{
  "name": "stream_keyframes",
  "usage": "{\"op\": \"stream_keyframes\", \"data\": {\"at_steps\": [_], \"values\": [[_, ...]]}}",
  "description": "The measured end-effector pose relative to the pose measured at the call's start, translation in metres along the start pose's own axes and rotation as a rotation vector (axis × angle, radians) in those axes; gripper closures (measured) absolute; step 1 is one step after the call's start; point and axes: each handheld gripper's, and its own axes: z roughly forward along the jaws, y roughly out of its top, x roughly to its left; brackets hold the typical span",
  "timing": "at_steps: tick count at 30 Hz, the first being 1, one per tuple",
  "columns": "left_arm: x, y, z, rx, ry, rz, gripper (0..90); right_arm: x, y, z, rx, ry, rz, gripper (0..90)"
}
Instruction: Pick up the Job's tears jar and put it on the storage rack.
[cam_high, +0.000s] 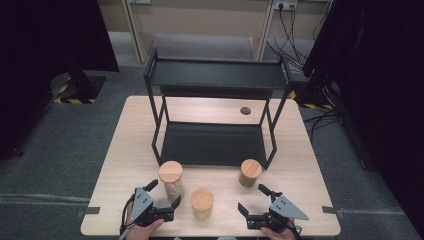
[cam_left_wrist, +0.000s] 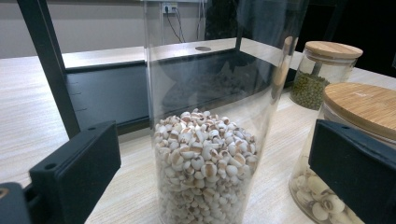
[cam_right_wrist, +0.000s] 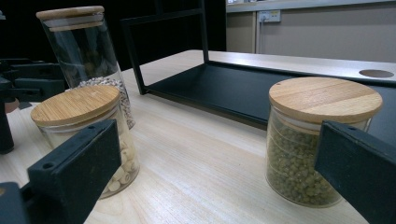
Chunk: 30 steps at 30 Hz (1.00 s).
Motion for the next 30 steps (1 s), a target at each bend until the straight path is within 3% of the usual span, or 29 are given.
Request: {"op": "stream_keyframes", "data": {"at_steps": [30], "values": [[0.0,0.013,0.007,0.001,0.001,-0.003,2.5,-0.001,-0.001,0.002,0.001,0.009,0.007,1.2]]}}
